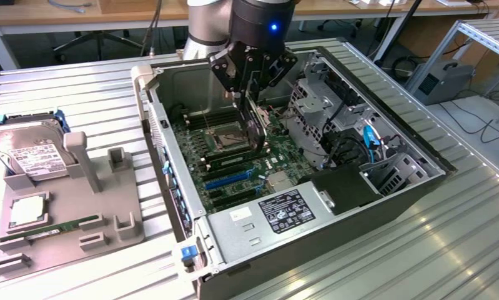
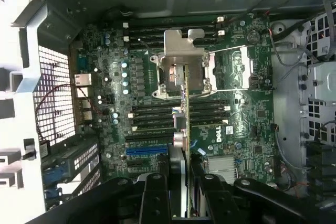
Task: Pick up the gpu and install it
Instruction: 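Pick up the gpu and move the gpu toward the slot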
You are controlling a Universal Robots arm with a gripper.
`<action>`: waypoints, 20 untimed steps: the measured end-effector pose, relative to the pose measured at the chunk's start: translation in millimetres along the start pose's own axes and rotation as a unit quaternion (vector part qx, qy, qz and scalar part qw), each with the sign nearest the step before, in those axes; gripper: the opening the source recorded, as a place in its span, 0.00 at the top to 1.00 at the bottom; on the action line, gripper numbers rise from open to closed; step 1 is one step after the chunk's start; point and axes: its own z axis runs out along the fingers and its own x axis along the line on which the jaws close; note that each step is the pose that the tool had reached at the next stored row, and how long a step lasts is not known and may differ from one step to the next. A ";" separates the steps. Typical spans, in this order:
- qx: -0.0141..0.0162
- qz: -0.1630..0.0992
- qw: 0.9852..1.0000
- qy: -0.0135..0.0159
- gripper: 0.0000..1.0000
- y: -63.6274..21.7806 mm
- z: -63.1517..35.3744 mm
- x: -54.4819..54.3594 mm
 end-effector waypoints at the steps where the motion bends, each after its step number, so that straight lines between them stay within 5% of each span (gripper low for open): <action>1: 0.000 0.000 1.000 0.000 0.73 0.5 0.8 -2.4; 20: 0.000 0.000 1.000 0.000 0.73 5.2 12.6 -53.3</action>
